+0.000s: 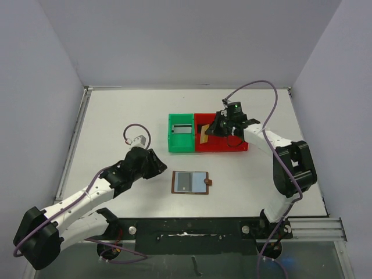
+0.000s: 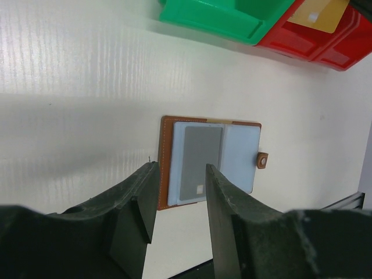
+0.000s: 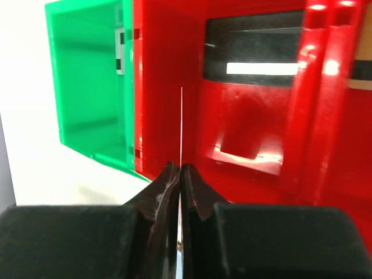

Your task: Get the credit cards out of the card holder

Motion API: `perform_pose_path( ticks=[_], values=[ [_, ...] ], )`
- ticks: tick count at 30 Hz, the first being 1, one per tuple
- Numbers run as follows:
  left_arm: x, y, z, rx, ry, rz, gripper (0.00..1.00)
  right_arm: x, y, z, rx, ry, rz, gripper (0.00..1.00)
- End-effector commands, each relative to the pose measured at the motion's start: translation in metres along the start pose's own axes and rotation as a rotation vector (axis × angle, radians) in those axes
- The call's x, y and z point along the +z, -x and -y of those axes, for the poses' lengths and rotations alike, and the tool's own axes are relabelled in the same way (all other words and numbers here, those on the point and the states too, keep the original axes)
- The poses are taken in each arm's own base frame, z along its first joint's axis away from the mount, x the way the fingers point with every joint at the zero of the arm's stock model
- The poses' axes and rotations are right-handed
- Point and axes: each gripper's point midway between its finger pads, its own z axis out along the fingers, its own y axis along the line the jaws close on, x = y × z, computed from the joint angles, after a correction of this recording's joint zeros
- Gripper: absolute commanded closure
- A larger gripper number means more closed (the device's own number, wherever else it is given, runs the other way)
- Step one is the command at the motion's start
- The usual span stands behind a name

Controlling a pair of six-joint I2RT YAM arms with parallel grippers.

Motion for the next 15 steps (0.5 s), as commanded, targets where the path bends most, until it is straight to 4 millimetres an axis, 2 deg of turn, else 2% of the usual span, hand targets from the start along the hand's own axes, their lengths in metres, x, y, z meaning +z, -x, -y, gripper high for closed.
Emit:
perform_pose_path(
  ticks=[1, 8, 12, 15],
  values=[
    [-0.003, 0.01, 0.004, -0.019, -0.019, 0.029, 0.64, 0.006, 0.017, -0.043, -0.061, 0.089, 0.032, 1.0],
    [-0.004, 0.01, 0.0, -0.024, -0.009, 0.026, 0.63, 0.018, 0.002, -0.061, -0.101, 0.11, -0.011, 1.0],
    [-0.004, 0.01, -0.002, -0.03, -0.01, 0.029, 0.63, 0.014, 0.001, -0.069, -0.121, 0.133, -0.013, 1.0],
    [-0.005, 0.011, -0.001, -0.028, -0.014, 0.032, 0.63, 0.006, 0.009, -0.065, -0.151, 0.102, 0.011, 1.0]
  ],
)
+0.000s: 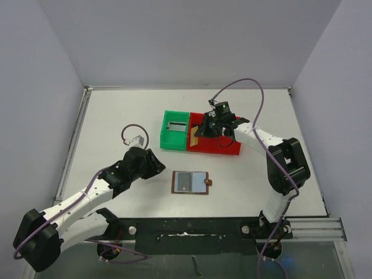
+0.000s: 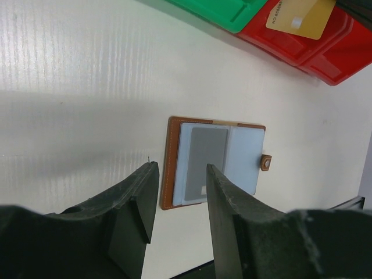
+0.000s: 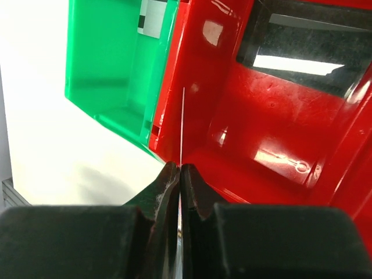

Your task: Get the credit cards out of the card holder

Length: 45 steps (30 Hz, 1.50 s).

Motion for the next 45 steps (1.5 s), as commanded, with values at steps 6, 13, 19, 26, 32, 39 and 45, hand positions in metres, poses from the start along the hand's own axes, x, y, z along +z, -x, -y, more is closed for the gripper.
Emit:
perform_pose_path(
  ticks=[6, 13, 19, 26, 32, 39, 45],
  values=[
    [-0.005, 0.009, 0.008, -0.003, -0.037, 0.03, 0.63, -0.064, 0.072, 0.007, -0.119, -0.022, 0.208, 1.0],
    [-0.007, 0.012, 0.008, 0.01, -0.048, 0.04, 0.58, -0.122, 0.1, 0.035, -0.361, -0.049, 0.348, 1.0],
    [-0.007, 0.013, 0.009, -0.002, -0.072, 0.047, 0.55, -0.127, 0.082, 0.054, -0.742, -0.135, 0.317, 1.0],
    [-0.009, 0.016, 0.006, 0.003, -0.064, 0.052, 0.55, -0.121, 0.075, 0.073, -1.046, -0.361, 0.232, 1.0],
    [-0.012, 0.019, 0.004, 0.004, -0.061, 0.061, 0.54, -0.111, 0.066, 0.093, -1.152, -0.375, 0.115, 1.0],
    [-0.014, 0.022, 0.002, 0.002, -0.057, 0.068, 0.54, -0.102, 0.06, 0.112, -1.199, -0.321, 0.037, 1.0],
    [-0.015, 0.026, 0.001, 0.007, -0.049, 0.075, 0.54, -0.09, 0.068, 0.123, -1.241, -0.349, -0.006, 1.0]
  ],
)
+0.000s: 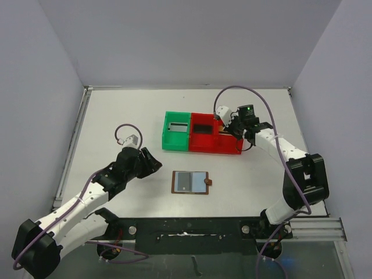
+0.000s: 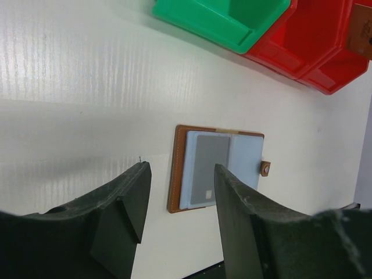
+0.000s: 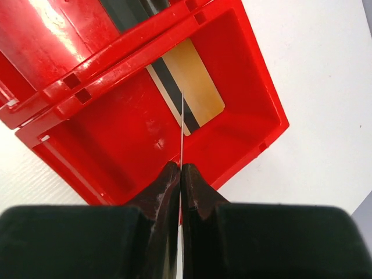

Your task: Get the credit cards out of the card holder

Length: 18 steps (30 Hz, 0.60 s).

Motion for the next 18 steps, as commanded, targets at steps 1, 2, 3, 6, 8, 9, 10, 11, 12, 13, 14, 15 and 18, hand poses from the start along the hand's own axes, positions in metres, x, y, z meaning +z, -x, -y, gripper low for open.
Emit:
perform_pose_path(
  ticks=[1, 2, 3, 6, 8, 9, 10, 11, 12, 13, 14, 15, 18],
  values=[
    [-0.006, 0.013, 0.01, 0.017, -0.031, 0.034, 0.53, 0.003, 0.018, 0.025, -0.081, -0.046, 0.026, 1.0],
    [-0.006, 0.013, 0.01, 0.015, -0.033, 0.035, 0.53, 0.006, 0.018, 0.028, -0.09, -0.05, 0.02, 1.0],
    [-0.006, 0.014, 0.011, 0.014, -0.034, 0.037, 0.54, 0.007, 0.019, 0.03, -0.098, -0.053, 0.018, 1.0],
    [-0.008, 0.016, 0.011, 0.016, -0.037, 0.041, 0.53, 0.012, 0.025, 0.034, -0.126, -0.057, 0.037, 1.0],
    [-0.008, 0.017, 0.011, 0.019, -0.035, 0.042, 0.53, 0.016, 0.032, 0.035, -0.147, -0.051, 0.071, 1.0],
    [-0.008, 0.017, 0.011, 0.021, -0.033, 0.043, 0.53, 0.018, 0.034, 0.035, -0.158, -0.052, 0.078, 1.0],
    [-0.007, 0.018, 0.011, 0.023, -0.032, 0.043, 0.53, 0.02, 0.035, 0.037, -0.165, -0.054, 0.079, 1.0],
    [-0.007, 0.019, 0.01, 0.023, -0.028, 0.044, 0.53, 0.022, 0.036, 0.039, -0.173, -0.059, 0.079, 1.0],
    [-0.007, 0.019, 0.01, 0.023, -0.027, 0.043, 0.53, 0.025, 0.034, 0.041, -0.183, -0.06, 0.071, 1.0],
    [-0.007, 0.02, 0.01, 0.025, -0.026, 0.044, 0.53, 0.028, 0.033, 0.042, -0.198, -0.06, 0.065, 1.0],
    [-0.007, 0.02, 0.01, 0.025, -0.025, 0.044, 0.53, 0.031, 0.033, 0.044, -0.21, -0.062, 0.063, 1.0],
    [-0.008, 0.02, 0.009, 0.025, -0.024, 0.045, 0.53, 0.033, 0.032, 0.046, -0.22, -0.065, 0.066, 1.0],
    [-0.008, 0.021, 0.007, 0.026, -0.018, 0.047, 0.53, 0.04, 0.032, 0.049, -0.261, -0.064, 0.087, 1.0]
  ],
)
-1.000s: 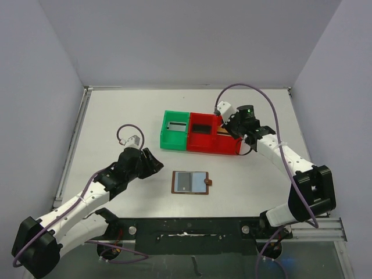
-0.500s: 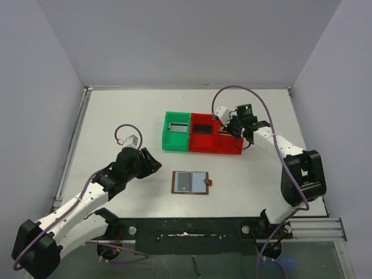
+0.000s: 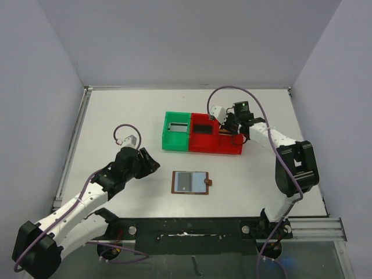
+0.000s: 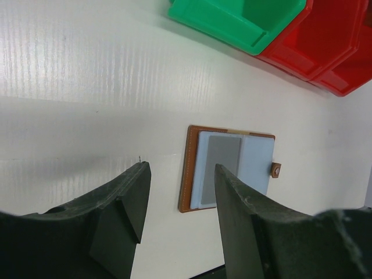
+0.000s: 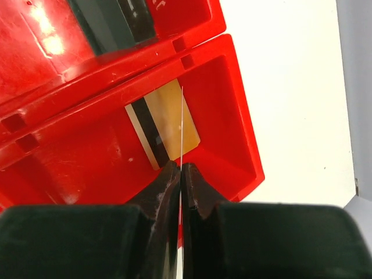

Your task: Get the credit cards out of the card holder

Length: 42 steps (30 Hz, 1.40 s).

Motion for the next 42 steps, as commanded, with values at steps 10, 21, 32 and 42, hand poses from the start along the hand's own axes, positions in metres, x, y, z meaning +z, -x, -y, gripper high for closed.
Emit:
perform_pose_path(
  ticks=[10, 21, 32, 42],
  values=[
    [-0.003, 0.018, 0.01, 0.009, -0.034, 0.035, 0.53, 0.027, 0.02, 0.034, -0.161, -0.042, 0.079, 0.97],
    [0.0, 0.02, 0.005, 0.006, -0.025, 0.028, 0.53, 0.044, 0.005, 0.013, -0.179, 0.04, 0.051, 0.9],
    [0.0, 0.02, 0.004, 0.001, -0.025, 0.023, 0.53, 0.042, 0.002, 0.006, -0.153, 0.082, 0.055, 0.75],
    [0.001, 0.021, 0.005, -0.001, -0.03, 0.017, 0.53, 0.028, 0.011, 0.015, -0.1, 0.06, 0.088, 0.66]
  ],
)
